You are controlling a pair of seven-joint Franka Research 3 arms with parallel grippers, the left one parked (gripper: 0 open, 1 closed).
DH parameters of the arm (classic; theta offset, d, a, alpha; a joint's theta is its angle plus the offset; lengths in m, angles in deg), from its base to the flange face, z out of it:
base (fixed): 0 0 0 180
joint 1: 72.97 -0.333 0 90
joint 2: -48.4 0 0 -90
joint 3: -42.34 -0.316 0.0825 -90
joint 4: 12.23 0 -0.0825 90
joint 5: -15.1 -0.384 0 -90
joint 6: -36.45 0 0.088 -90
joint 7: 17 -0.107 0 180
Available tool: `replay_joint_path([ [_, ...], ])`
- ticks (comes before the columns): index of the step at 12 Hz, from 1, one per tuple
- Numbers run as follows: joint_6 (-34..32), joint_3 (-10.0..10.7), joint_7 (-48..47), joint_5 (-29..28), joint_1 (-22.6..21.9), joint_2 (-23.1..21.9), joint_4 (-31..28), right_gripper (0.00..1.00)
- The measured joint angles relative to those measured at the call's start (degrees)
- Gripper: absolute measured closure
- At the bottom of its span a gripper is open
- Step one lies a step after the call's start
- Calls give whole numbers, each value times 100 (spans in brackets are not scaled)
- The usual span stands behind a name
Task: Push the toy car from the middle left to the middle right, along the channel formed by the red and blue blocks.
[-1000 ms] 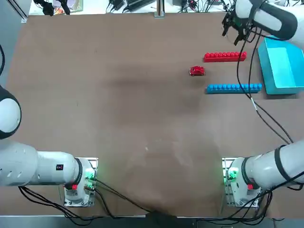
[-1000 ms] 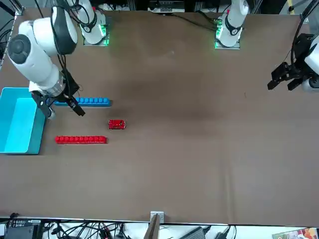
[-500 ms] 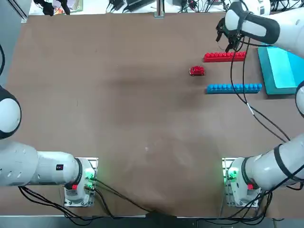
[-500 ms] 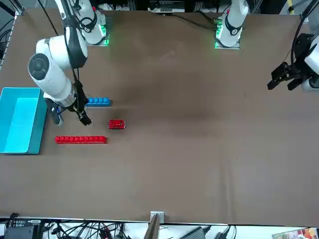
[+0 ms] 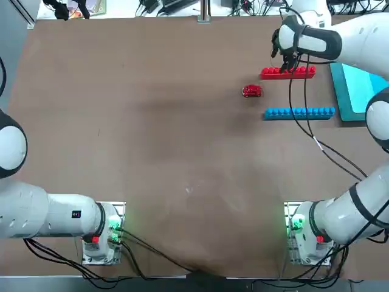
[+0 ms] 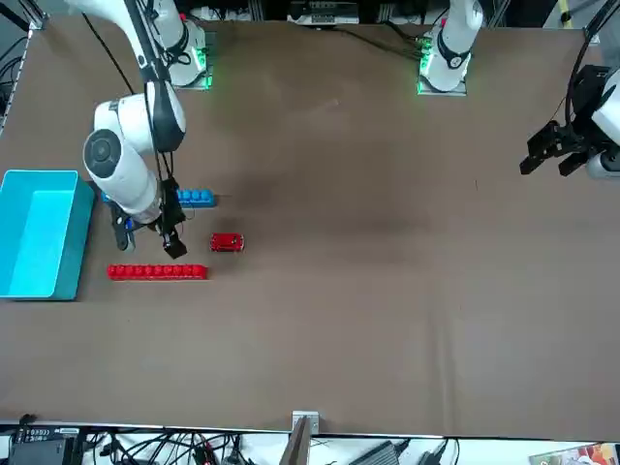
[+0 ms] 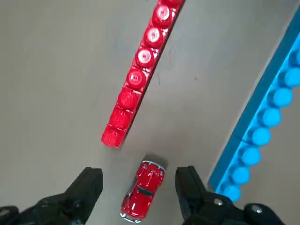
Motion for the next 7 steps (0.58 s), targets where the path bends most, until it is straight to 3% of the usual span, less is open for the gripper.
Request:
replay_joint_path([
  [7,318,-4,-1418,0,-458,330,3,7],
])
